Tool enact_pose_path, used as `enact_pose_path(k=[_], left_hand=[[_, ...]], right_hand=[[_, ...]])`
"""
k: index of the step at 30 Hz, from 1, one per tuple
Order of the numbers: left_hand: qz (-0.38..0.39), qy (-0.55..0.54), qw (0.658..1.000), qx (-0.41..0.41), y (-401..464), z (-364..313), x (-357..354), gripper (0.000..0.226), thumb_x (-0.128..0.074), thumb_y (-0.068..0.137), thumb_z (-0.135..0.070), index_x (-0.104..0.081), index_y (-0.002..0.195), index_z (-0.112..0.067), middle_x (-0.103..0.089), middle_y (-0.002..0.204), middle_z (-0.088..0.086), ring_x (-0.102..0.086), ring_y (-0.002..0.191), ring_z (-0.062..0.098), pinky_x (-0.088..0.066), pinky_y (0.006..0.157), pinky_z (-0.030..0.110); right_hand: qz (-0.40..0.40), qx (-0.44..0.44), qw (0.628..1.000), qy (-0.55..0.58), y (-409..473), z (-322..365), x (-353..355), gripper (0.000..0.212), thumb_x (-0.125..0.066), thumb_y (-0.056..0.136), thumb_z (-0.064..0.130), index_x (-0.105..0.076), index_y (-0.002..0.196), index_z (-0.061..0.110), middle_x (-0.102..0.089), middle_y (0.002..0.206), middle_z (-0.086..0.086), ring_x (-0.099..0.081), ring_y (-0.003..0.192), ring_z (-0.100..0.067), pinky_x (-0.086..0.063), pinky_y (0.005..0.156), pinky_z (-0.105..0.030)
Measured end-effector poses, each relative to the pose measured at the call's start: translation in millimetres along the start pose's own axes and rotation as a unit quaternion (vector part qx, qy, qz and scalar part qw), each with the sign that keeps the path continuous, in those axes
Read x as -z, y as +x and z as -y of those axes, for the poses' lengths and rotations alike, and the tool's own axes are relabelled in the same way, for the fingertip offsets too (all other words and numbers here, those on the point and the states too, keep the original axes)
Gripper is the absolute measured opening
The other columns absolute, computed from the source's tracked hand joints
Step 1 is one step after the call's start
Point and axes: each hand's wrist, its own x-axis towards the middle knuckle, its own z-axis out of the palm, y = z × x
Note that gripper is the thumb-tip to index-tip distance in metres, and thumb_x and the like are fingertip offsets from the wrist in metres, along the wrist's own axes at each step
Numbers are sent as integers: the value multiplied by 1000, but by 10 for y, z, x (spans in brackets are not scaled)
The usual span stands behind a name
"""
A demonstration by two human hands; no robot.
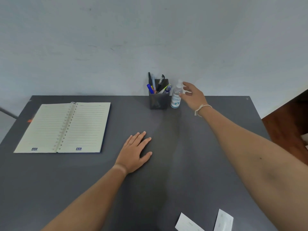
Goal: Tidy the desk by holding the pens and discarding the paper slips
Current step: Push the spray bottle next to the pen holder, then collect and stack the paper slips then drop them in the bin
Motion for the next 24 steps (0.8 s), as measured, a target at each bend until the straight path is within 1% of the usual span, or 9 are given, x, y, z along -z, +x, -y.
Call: enact_pose_path(k=[3,7,10,12,16,17,20,22,24], left_hand=[[13,-19,1000,14,-23,-52,46,57,-42,91,-48,-33,143,-28,-23,157,-3,-15,147,16,-5,120,29],[20,-49,998,22,-171,-158,149,56,-46,91,-44,-34,143,-26,-27,156,-1,-20,145,18,-15,120,30],[14,-64,998,18,-356,-265,225,54,-49,91,-39,-38,141,-24,-33,153,0,-26,143,19,-20,119,31],[11,-64,998,10,-487,-364,255,52,-49,91,-38,-41,140,-23,-39,149,1,-31,139,18,-23,117,29],[21,-63,998,-13,-746,-630,230,48,-51,89,-37,-46,135,-23,-50,138,-3,-39,130,17,-30,108,26],[29,-68,997,-21,-809,-706,207,48,-51,89,-37,-47,134,-24,-52,135,-4,-40,129,17,-31,107,26],[63,-71,994,-52,-983,-948,109,47,-54,87,-40,-50,132,-25,-53,131,-4,-42,126,16,-34,105,26],[85,-61,991,-81,-1088,-1098,25,49,-55,85,-42,-50,131,-26,-53,130,-4,-43,124,16,-35,105,26],[111,-51,986,-110,-1179,-1219,-55,52,-57,82,-45,-50,131,-27,-53,129,-5,-43,122,15,-34,105,25]], right_hand=[[-9,-8,1000,-2,-156,-3,78,53,-62,85,21,-44,135,21,-51,138,-7,-51,122,-22,-40,90,-24],[-13,-5,1000,-15,-527,-22,201,51,-62,85,18,-46,133,19,-53,137,-8,-53,122,-22,-39,94,-25],[-28,-10,999,-14,-899,-86,271,47,-61,84,18,-50,130,20,-56,133,-5,-55,118,-20,-41,92,-24],[-23,-15,999,-15,-1170,-168,296,44,-62,83,16,-53,127,19,-59,129,-6,-57,115,-19,-42,92,-24],[5,-39,999,-32,-1774,-423,341,37,-64,82,14,-60,119,18,-64,121,-9,-59,104,-16,-44,94,-28],[12,-46,998,-46,-1937,-514,345,36,-65,82,13,-61,117,18,-65,119,-9,-59,104,-16,-44,95,-29],[53,-69,991,-102,-2412,-796,359,36,-66,80,14,-62,115,20,-65,120,-7,-59,112,-19,-43,101,-29],[86,-80,983,-140,-2686,-953,389,39,-66,81,15,-60,119,20,-61,125,-7,-57,116,-19,-42,105,-31],[103,-81,972,-193,-2909,-1072,428,42,-65,81,18,-58,122,19,-59,126,-6,-53,119,-20,-40,105,-32]])
